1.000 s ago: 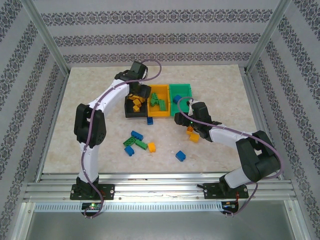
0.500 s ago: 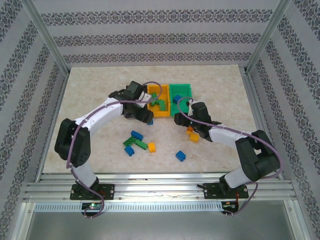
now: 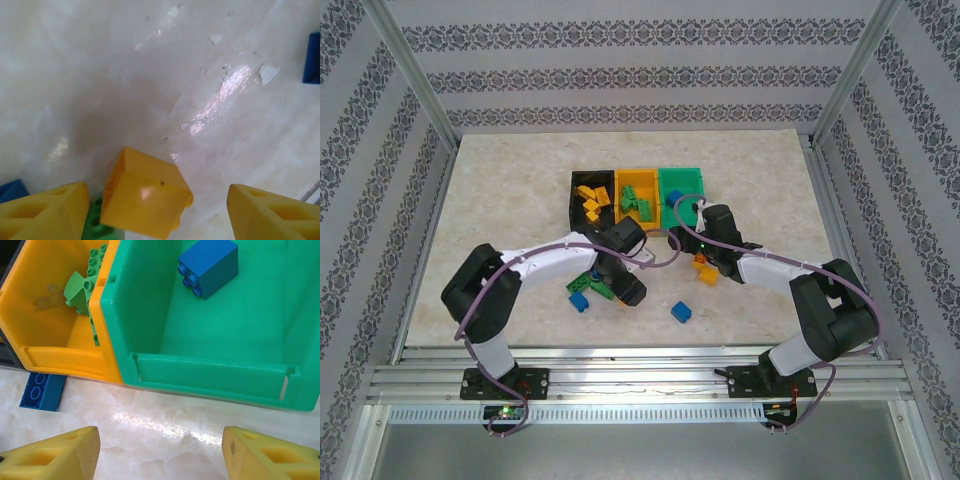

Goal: Sort the legos into containers by color
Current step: Pick up the lego from the middle-left of the table, then place the lego in the container.

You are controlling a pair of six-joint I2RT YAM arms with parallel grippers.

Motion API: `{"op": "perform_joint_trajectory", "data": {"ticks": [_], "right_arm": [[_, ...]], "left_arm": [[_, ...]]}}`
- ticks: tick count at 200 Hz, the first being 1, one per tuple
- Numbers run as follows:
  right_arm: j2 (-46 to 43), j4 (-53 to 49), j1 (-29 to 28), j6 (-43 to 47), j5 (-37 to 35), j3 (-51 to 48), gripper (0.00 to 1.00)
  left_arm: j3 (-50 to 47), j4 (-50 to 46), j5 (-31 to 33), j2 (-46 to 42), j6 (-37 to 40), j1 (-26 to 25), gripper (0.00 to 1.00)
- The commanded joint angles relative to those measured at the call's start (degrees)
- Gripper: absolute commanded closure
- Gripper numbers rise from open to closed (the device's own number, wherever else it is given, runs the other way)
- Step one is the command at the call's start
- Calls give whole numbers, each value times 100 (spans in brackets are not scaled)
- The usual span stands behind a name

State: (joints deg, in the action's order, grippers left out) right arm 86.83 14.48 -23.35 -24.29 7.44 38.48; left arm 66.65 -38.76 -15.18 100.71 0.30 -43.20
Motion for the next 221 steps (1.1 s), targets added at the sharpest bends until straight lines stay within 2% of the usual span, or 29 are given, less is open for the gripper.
{"op": "perform_joint_trajectory", "data": {"ticks": [1,44,79,85,95,144,183,221], "right_arm": [[58,128,54,-106,103,87,34],[9,114,56,-86,51,72,34],[12,119,59,-101,75,74,34],[10,124,57,-97,74,72,34],[25,120,56,-99,73,78,34],[-17,113,56,-92,65,64,34],[-47,100,65,-71,20,46,34],[-113,108,63,-81,38,20,34]], "left_arm": [[90,33,71,226,203,-66,27],[145,25,244,470,287,-75,30],[95,20,328,469,280,-78,49],[78,47,370,442,272,-82,56],[65,106,401,387,237,-75,62],[-63,696,353,-139,-39,223,70],[-8,1037,406,-520,-450,764,70],[255,1301,275,-614,-1058,1527,71]]}}
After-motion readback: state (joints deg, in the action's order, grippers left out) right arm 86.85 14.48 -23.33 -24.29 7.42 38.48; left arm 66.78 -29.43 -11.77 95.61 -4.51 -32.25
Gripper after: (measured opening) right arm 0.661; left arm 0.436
